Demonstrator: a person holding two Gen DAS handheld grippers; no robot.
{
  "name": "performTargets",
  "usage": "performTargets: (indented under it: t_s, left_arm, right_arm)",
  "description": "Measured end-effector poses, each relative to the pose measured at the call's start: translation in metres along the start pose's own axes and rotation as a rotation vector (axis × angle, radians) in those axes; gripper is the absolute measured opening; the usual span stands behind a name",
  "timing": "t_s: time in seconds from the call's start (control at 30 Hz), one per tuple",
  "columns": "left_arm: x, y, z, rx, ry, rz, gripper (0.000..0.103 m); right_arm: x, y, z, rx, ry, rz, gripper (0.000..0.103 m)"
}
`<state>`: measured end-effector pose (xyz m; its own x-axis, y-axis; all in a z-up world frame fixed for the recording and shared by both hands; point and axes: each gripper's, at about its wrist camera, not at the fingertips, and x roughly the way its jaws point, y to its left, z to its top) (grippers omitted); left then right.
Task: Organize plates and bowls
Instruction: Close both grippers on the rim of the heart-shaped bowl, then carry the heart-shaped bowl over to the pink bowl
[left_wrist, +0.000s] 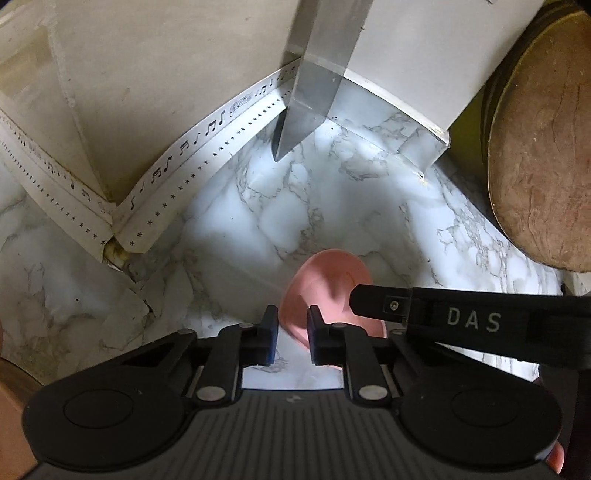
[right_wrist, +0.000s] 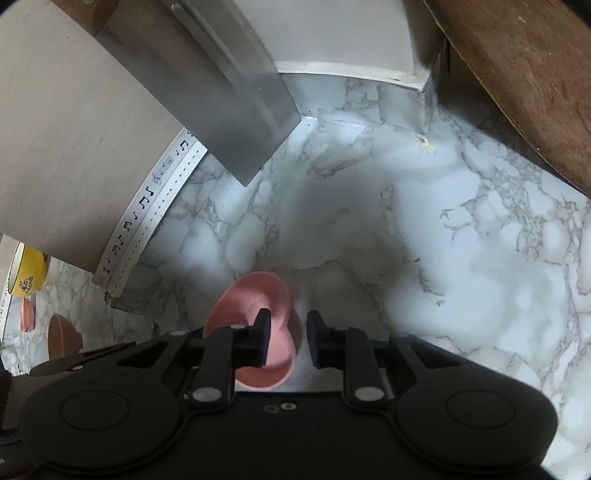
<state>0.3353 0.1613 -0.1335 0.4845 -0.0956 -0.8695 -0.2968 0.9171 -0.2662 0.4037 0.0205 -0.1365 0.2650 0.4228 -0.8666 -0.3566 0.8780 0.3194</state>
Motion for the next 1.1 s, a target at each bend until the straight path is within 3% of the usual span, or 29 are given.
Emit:
performTargets:
  t_s: [0.17, 0.5, 1.1]
  left_arm:
    - [-0.001, -0.001, 0.0, 0.008, 0.002, -0.008, 0.012]
    - [-0.013, -0.006, -0.002, 0.014, -0.002, -0.054, 0.01]
    - [-0.093, -0.05, -0.035, 0.148, -0.034, -0.165, 0.01]
  right_arm:
    - [0.001, 0.003, -0.002, -0.013, -0.01, -0.023, 0.006]
    - [-0.016, 0.009, -0.013, -0.006, -0.02, -0.046, 0.005]
    - [-0.125, 0.011, -0.065, 0.038, -0.128, -0.065, 0.005]
